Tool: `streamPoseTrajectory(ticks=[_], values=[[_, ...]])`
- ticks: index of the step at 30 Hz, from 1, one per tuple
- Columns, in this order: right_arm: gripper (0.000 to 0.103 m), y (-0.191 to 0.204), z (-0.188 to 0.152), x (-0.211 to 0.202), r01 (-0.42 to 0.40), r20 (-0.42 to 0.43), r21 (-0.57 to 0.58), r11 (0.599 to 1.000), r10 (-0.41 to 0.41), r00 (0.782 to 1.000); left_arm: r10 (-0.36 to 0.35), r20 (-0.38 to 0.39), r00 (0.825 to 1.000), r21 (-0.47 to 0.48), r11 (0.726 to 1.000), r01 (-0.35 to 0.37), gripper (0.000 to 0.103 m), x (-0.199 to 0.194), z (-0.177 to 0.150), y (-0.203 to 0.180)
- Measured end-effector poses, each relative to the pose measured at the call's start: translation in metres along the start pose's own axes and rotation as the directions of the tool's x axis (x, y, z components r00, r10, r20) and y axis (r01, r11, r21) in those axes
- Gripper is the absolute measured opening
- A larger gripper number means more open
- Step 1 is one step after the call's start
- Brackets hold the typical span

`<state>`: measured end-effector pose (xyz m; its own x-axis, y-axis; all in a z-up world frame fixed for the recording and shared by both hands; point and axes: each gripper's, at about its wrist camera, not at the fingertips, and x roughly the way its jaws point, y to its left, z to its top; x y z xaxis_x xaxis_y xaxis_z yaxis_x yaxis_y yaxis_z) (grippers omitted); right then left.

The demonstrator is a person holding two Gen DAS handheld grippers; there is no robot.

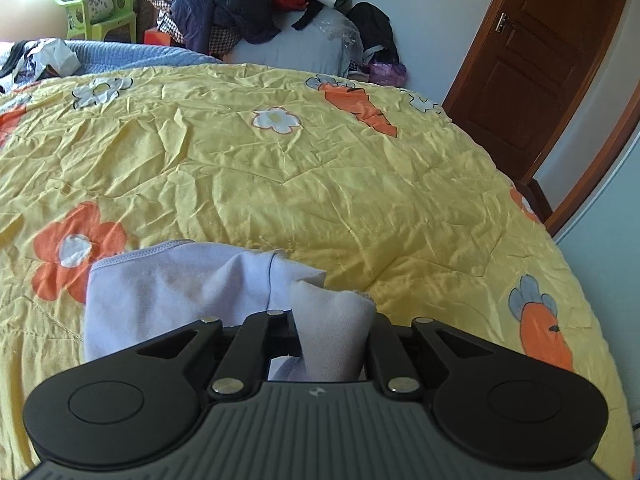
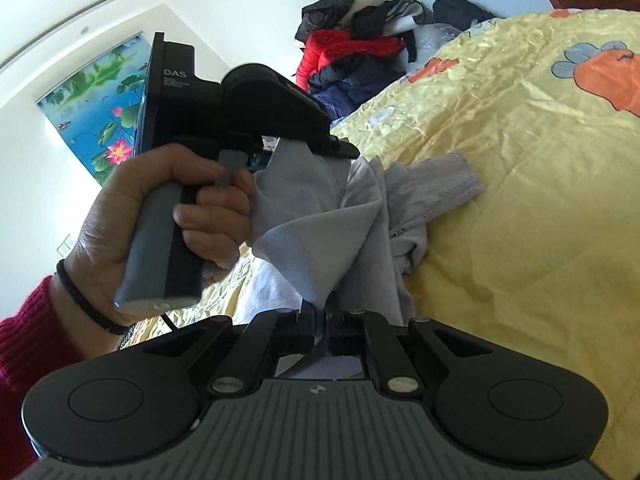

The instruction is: Fold small clothes

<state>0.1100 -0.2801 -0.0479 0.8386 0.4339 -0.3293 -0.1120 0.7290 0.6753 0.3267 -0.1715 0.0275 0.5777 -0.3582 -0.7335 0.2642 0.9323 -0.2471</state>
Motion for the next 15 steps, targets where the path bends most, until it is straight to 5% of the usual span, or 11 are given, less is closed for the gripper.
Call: streamPoseTrajectory(ticks=[6,9,11,13,15], values=[[0.017,-0.009,0.000,0.002,0.016,-0.020,0.029,0.999,-0.016,1.000,-0.045,-0.020,0.999,-0.039,0.998,0.044,0.016,0.001,0.003,0.000],[0.020,-0.009,-0.001,0.003,0.023,-0.025,0.028,0.999,-0.023,0.999,-0.062,-0.004,0.998,-0.045,0.997,0.062,0.034,-0.003,0.005,0.000],[0.023,-0.010,-0.002,0.004,0.026,-0.032,0.031,0.999,-0.025,0.999,-0.069,0.028,0.997,-0.053,0.996,0.070,0.067,-0.008,0.007,0.000],[0.024,-0.010,-0.002,0.005,0.027,-0.037,0.035,0.999,-0.026,0.999,-0.064,0.086,0.994,-0.046,0.997,0.068,0.081,-0.017,0.010,-0.002],[0.026,-0.011,-0.003,0.005,0.031,-0.040,0.034,0.999,-0.030,0.999,-0.058,0.123,0.991,-0.013,0.998,0.060,0.081,-0.024,0.013,-0.006]])
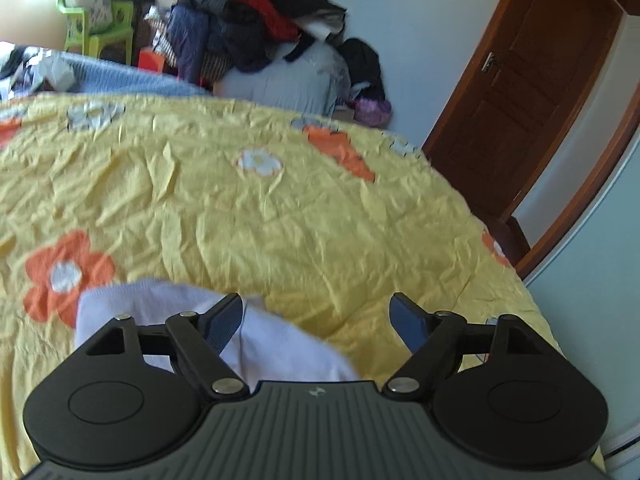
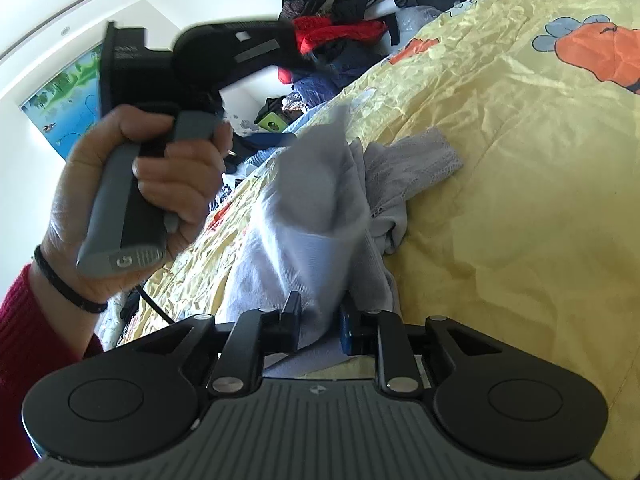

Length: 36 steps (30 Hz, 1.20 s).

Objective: Fold small clothes
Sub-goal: 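Open the left gripper to release the sweater while the right gripper still holds, then lower the held sweater edge onto the bundle and open the right gripper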

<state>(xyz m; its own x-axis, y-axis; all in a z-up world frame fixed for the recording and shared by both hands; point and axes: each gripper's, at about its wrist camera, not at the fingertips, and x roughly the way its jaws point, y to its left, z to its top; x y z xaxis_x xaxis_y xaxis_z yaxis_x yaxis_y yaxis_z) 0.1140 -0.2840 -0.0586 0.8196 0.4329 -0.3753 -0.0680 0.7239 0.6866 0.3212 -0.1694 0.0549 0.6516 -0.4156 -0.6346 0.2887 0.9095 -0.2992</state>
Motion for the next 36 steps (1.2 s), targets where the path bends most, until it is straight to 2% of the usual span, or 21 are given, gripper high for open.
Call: streamPoseTrajectory(ticks=[3,7,10,14,17,22,28,31,36], values=[[0.028,-0.001,0.000,0.001,-0.003,-0.005,0.007,1.000,0.003,1.000,0.036,0.035,0.999,0.041,0.998,-0.038,0.081,-0.009,0.001,-0.003],[0.030,-0.008,0.001,-0.001,-0.024,-0.010,0.062,0.998,0.025,1.000,0.080,0.035,0.996,0.041,0.996,-0.082,0.081,-0.023,-0.009,0.014],[0.030,-0.019,0.003,-0.003,-0.052,-0.005,0.147,0.988,0.054,0.999,0.107,0.018,0.994,0.021,0.994,-0.107,0.081,-0.036,-0.025,0.038],[0.030,-0.036,0.005,-0.004,-0.117,0.018,0.284,0.952,0.116,0.993,0.155,0.005,0.988,0.016,0.988,-0.155,0.081,-0.055,-0.055,0.067],[0.011,-0.043,0.004,-0.002,-0.111,0.021,0.328,0.938,0.110,0.994,0.182,-0.010,0.983,0.019,0.983,-0.181,0.081,-0.065,-0.074,0.080],[0.009,-0.051,-0.001,-0.004,-0.152,0.026,0.415,0.897,0.155,0.988,0.180,-0.013,0.984,0.019,0.984,-0.180,0.081,-0.087,-0.099,0.090],[0.009,-0.052,-0.003,-0.004,-0.140,-0.017,0.387,0.911,0.159,0.987,0.203,-0.018,0.979,0.071,0.977,-0.202,0.081,-0.095,-0.123,0.088],[0.013,-0.048,-0.001,-0.007,-0.117,-0.051,0.343,0.932,0.143,0.988,0.199,-0.007,0.980,0.083,0.977,-0.198,0.081,-0.101,-0.130,0.087],[0.038,-0.042,0.004,-0.010,-0.146,-0.004,0.331,0.932,0.157,0.988,0.195,0.000,0.981,0.102,0.976,-0.194,0.081,-0.106,-0.142,0.083]])
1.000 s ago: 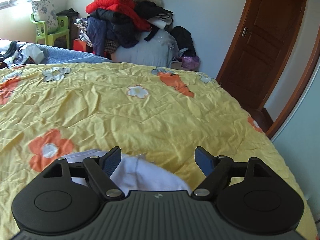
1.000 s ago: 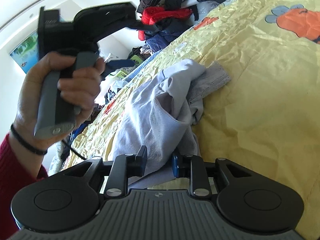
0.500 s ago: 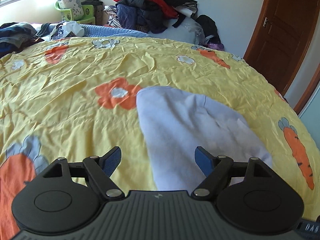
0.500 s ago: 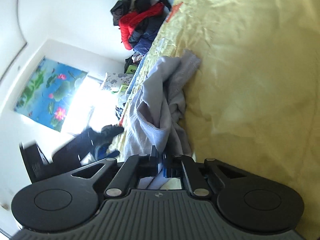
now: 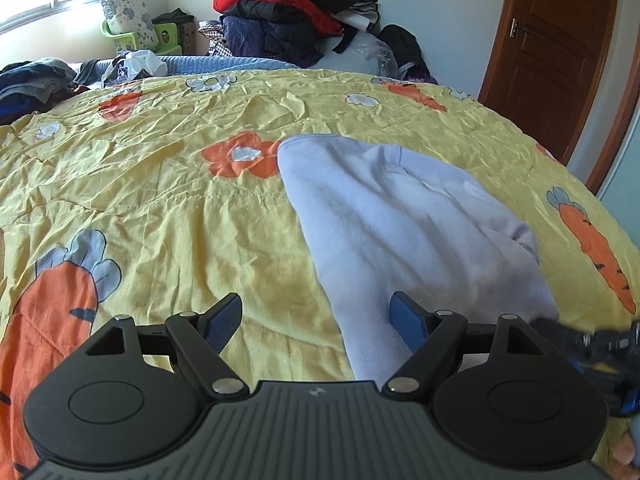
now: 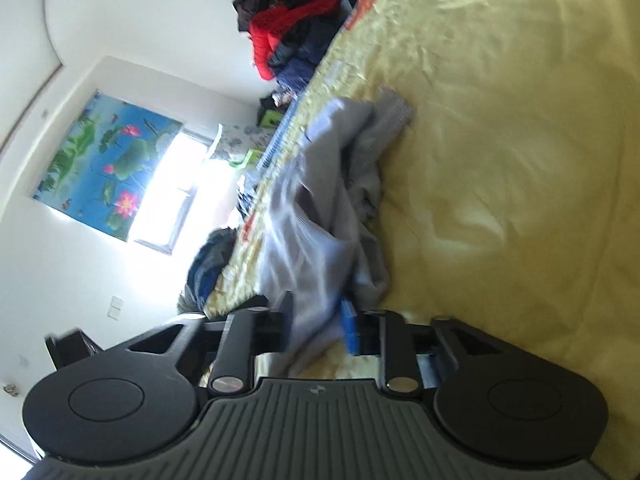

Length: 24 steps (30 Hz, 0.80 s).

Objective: Fold small clothes
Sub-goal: 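Lower the held sweater edge onto the bundle and open the right gripper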

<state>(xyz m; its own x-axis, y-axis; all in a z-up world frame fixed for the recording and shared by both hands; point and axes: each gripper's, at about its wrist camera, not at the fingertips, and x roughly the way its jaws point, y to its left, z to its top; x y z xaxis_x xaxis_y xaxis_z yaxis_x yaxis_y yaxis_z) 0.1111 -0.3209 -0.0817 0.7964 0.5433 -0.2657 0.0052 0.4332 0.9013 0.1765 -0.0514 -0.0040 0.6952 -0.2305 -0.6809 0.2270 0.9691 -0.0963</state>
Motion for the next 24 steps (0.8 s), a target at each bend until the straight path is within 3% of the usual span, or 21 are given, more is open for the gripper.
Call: streamPoseTrajectory(ticks=[2,4,5,6,11,14,15,17,19,22,24], values=[[0.039,0.000,0.002,0.004,0.004,0.013,0.008,1.000,-0.004,1.000,-0.010,-0.004,1.000,0.001,1.000,0.010,0.081,-0.002,-0.005,-0.001],[0.031,-0.003,0.003,0.009,0.012,0.018,0.028,1.000,-0.013,1.000,-0.016,-0.008,1.000,-0.002,1.000,0.016,0.082,-0.004,-0.009,-0.001],[0.014,-0.005,0.003,0.012,0.022,0.013,0.043,0.999,-0.022,1.000,-0.015,-0.011,1.000,-0.007,1.000,0.015,0.082,-0.005,-0.011,0.000],[0.010,-0.008,0.001,0.012,0.030,0.009,0.065,0.997,-0.031,0.999,-0.012,-0.012,1.000,-0.011,1.000,0.012,0.082,-0.005,-0.012,0.002],[0.009,-0.009,-0.006,0.013,-0.035,0.012,0.129,0.991,0.034,0.999,0.005,0.002,1.000,-0.048,0.999,-0.004,0.082,-0.012,-0.008,0.012],[0.009,-0.007,-0.009,0.017,0.033,-0.011,0.073,0.997,-0.032,0.999,-0.006,0.000,1.000,-0.045,0.999,0.006,0.082,-0.012,-0.005,0.011],[0.003,-0.008,-0.009,0.017,0.043,-0.011,0.064,0.997,-0.043,0.999,-0.013,-0.002,1.000,-0.037,0.999,0.013,0.082,-0.012,-0.005,0.009],[0.008,-0.004,-0.006,0.015,0.057,-0.030,0.041,0.998,-0.056,0.998,-0.026,-0.012,1.000,-0.005,1.000,0.026,0.082,-0.010,-0.007,0.003],[0.020,0.006,-0.004,0.008,0.075,-0.039,-0.021,0.997,-0.075,0.996,-0.026,-0.022,0.999,0.033,0.999,0.027,0.082,-0.007,-0.012,-0.004],[0.051,0.019,0.000,-0.008,0.072,-0.029,-0.096,0.993,-0.075,0.997,-0.015,-0.020,1.000,0.050,0.999,0.016,0.082,-0.005,-0.018,-0.008],[0.061,0.027,0.004,-0.017,0.100,0.003,-0.165,0.981,-0.101,0.995,-0.015,-0.020,1.000,0.038,0.999,0.016,0.082,-0.004,-0.018,-0.008]])
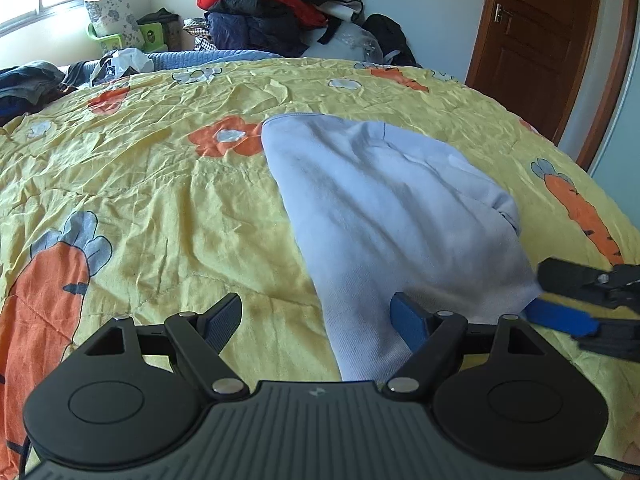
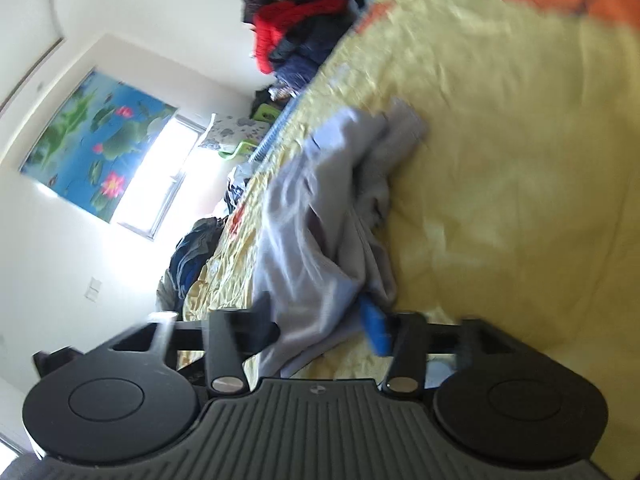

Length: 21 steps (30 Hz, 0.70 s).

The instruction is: Fold small clothes

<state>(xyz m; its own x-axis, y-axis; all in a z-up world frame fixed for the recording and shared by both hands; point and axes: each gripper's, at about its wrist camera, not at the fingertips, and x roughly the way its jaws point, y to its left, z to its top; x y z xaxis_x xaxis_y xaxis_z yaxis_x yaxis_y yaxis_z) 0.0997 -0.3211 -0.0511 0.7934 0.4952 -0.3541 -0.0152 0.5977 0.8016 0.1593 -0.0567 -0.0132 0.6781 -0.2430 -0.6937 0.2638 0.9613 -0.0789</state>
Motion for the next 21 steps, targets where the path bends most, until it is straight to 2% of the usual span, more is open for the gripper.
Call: streamPoseTrajectory(ticks=[3,8,10,18,21], values=[[0.064,0.010,0.010,-0.006,0.056,0.031,-0.093,0.994,-0.053,0.998,0.011,0.007,1.000,0.002,1.000,-0.011,0.082,-0.001,0.002,-0.002],[0.075,0.020,0.025,-0.001,0.120,0.042,-0.201,0.972,-0.114,0.993,0.053,0.040,0.998,0.036,0.998,-0.055,0.082,-0.002,0.006,-0.007],[0.075,0.023,0.028,0.005,0.153,0.040,-0.249,0.956,-0.148,0.988,0.069,0.048,0.996,0.045,0.996,-0.071,0.082,-0.002,0.008,-0.008],[0.077,0.022,0.036,0.017,0.172,0.014,-0.285,0.943,-0.176,0.984,0.080,0.057,0.995,0.050,0.995,-0.083,0.083,0.002,0.012,-0.009],[0.079,0.020,0.038,0.024,0.165,-0.002,-0.269,0.949,-0.172,0.985,0.040,0.056,0.998,0.013,0.999,-0.041,0.090,0.006,0.013,-0.001]])
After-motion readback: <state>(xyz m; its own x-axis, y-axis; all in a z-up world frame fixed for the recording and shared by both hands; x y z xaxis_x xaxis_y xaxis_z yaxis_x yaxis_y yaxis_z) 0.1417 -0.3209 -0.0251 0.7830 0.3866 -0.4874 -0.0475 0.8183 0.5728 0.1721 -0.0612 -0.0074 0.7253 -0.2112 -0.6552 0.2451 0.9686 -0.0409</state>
